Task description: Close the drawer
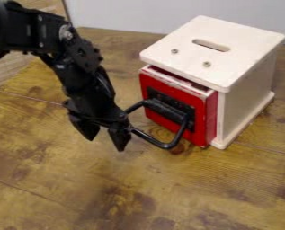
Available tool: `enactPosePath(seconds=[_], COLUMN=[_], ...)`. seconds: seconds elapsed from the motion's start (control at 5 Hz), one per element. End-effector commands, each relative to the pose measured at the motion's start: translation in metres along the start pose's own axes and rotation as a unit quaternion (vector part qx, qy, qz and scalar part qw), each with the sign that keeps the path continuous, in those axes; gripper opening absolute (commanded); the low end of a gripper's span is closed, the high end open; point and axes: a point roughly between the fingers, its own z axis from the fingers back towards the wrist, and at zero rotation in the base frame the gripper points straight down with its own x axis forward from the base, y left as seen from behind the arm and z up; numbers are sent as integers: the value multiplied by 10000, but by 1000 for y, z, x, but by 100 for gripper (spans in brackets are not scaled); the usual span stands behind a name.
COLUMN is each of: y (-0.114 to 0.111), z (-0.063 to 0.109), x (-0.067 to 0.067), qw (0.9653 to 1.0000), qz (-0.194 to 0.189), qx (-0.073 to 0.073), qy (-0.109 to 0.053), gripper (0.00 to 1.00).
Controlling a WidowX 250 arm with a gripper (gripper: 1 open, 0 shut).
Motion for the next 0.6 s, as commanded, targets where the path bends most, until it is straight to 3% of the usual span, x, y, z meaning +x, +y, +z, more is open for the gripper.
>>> enactPosePath(seconds=[0.0,0.4], y=[-13,-26], z=[20,20], x=[17,17], qw=[9995,9995], qz=[-130,-171], qx=[19,46], qy=[-304,-250], gripper=[100,100])
